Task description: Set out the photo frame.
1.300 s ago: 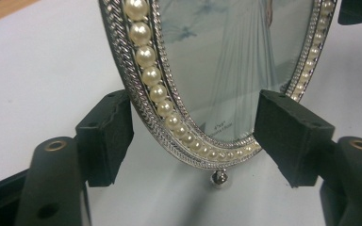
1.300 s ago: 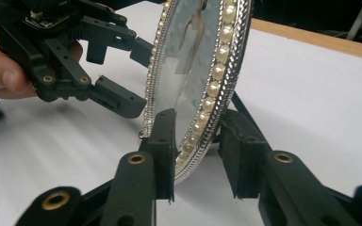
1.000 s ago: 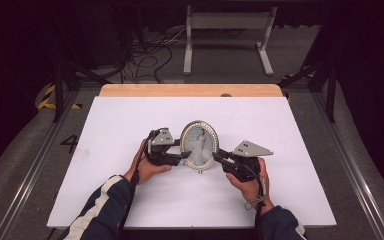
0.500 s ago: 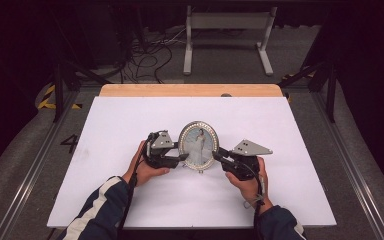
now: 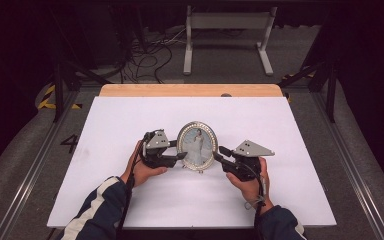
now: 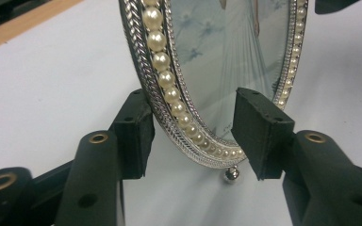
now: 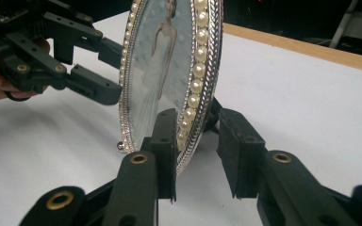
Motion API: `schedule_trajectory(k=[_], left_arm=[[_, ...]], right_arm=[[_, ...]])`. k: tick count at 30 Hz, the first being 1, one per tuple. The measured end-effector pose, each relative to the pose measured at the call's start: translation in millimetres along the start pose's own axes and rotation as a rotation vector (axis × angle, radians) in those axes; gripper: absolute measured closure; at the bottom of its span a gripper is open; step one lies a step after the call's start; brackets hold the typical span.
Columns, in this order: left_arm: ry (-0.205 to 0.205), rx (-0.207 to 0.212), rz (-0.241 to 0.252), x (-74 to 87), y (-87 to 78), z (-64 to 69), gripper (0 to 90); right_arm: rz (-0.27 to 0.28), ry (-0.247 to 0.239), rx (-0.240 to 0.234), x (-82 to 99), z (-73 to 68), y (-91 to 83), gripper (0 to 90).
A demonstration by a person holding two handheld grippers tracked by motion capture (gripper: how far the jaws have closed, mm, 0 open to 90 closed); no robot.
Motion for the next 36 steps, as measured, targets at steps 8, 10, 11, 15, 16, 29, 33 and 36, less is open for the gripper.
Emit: schedule_trajectory(k=[8,10,11,15,16,29,33,36], left_arm=[[0.025,0.007,-0.004,-0.9,-7.1,-2.4,68.5],[0.057,-0.023,-0.035,-2.9,-7.1,2.9,67.4],[0.049,-0.019,-0.033,-2.5,-6.9,2.7,67.1],[0.022,-0.001,-0.028,-0.4,-6.5,1.3,67.9],[0.022,0.001,-0.031,-0.4,-6.4,2.1,67.9],[0.033,0.000,-0.047,1.4,2.3,15.0,64.5],[0.039,0.001,-0.042,0.4,1.5,18.0,64.9],[0.032,-0.010,-0.050,-0.2,2.1,20.1,64.6]], right_arm=[[-0.009,-0.011,0.034,7.1,-6.3,7.7,73.0],[0.001,-0.004,0.037,8.5,-6.2,8.9,73.0],[0.003,-0.005,0.041,8.6,-6.3,9.3,72.8],[0.008,-0.004,0.046,8.3,-7.1,9.7,72.9],[0.008,-0.006,0.048,8.1,-7.2,9.7,72.9],[0.018,0.021,0.059,8.0,1.7,9.1,73.2],[0.015,0.023,0.061,8.4,4.1,9.8,72.4],[0.016,0.027,0.062,8.7,5.6,10.4,72.2]])
Point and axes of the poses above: each handheld gripper's, and its own axes: y roughly forward along the jaws, x roughly out of its underside, z roughly to its right, the point moved 1 cm from there along y, roughly forward along the jaws, and after that the axes turned 1 degree about -y, right-handed, at the moved point
